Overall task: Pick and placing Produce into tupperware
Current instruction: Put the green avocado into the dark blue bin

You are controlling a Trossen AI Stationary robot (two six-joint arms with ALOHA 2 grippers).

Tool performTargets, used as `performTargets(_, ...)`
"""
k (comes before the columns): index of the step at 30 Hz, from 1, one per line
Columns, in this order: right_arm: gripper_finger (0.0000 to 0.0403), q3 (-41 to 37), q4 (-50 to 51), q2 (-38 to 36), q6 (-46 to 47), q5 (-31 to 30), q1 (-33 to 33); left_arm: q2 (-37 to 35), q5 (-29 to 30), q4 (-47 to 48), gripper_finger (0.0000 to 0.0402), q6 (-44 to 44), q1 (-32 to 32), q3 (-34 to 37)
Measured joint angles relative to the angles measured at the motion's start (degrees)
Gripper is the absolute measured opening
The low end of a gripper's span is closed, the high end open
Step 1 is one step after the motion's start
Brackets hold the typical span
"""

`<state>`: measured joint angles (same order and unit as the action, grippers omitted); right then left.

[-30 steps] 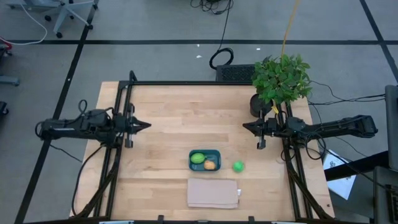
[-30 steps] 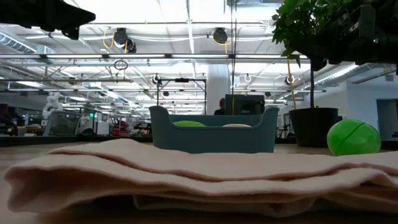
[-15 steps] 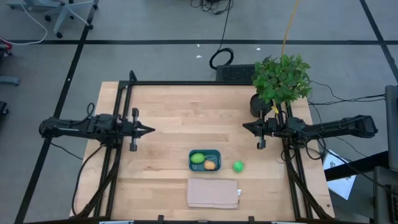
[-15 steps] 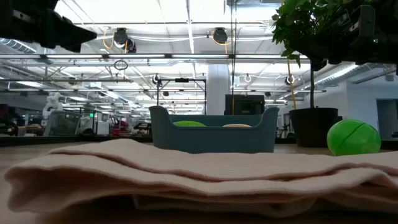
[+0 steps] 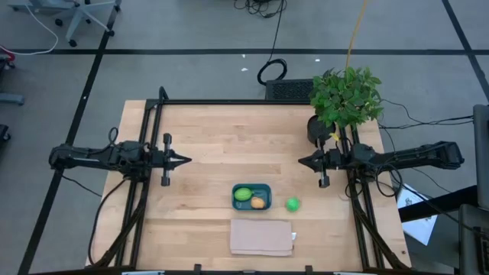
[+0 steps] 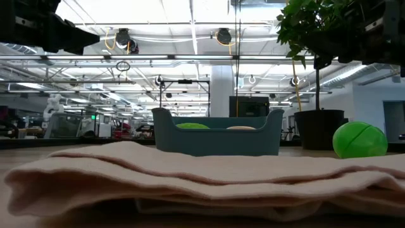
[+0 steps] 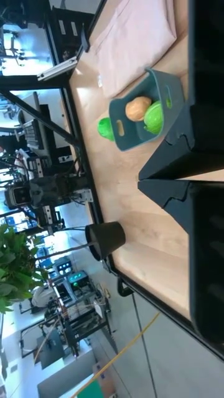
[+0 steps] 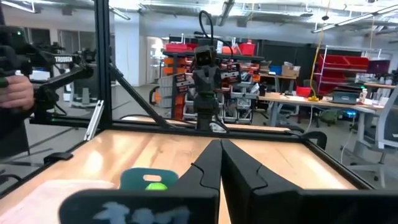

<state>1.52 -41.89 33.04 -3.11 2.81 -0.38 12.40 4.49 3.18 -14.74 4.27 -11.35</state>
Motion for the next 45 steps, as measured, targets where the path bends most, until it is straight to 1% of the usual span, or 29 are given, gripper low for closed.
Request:
performTargets(3,0.0000,0.6,0.6,0.0,-0.7,0.3,0.0,0.0,0.0,0.0,0.0014,0.0,0.0,0.0)
performTargets(8,0.0000,4.3,7.8,1.8,-0.7,0.3,0.1,0.0,0.0,0.0,0.0016,-0.7,0.0,0.0)
performTargets(12,0.0000,6.5,7.5,3.7,-1.1,0.3,0.1,0.0,0.1,0.0,0.0008,-0.8,0.0,0.0)
performTargets(15,0.0000,7.1,9.0,5.2,-2.0,0.4,0.2,0.0,0.0,0.1,0.0002,-1.6,0.0,0.0)
performTargets(18,0.0000,9.2,11.4,6.3,-2.5,0.5,0.6,0.0,0.1,0.1,0.0005,-1.7,0.0,0.0)
performTargets(24,0.0000,15.2,20.5,8.1,-4.2,0.5,2.8,0.0,0.1,0.1,0.0020,-1.7,0.0,0.0)
performTargets(27,0.0000,19.0,27.0,8.3,-4.6,0.5,3.5,0.0,0.1,0.1,0.0015,-1.8,0.0,0.0)
performTargets(31,0.0000,26.1,37.1,8.3,-3.6,0.5,3.6,0.0,0.1,0.1,0.0003,-1.8,0.0,0.0)
performTargets(35,0.0000,33.1,46.1,10.2,-2.1,0.5,3.6,0.0,0.1,0.1,0.0007,-1.7,0.0,0.0)
performTargets(39,0.0000,39.4,54.7,13.8,-2.1,0.5,3.6,0.0,0.1,0.0,0.0020,-1.8,0.0,0.0)
performTargets(45,0.0000,46.9,63.5,23.4,-2.5,2.4,4.5,0.0,0.1,0.1,0.0025,-1.8,0.0,0.0)
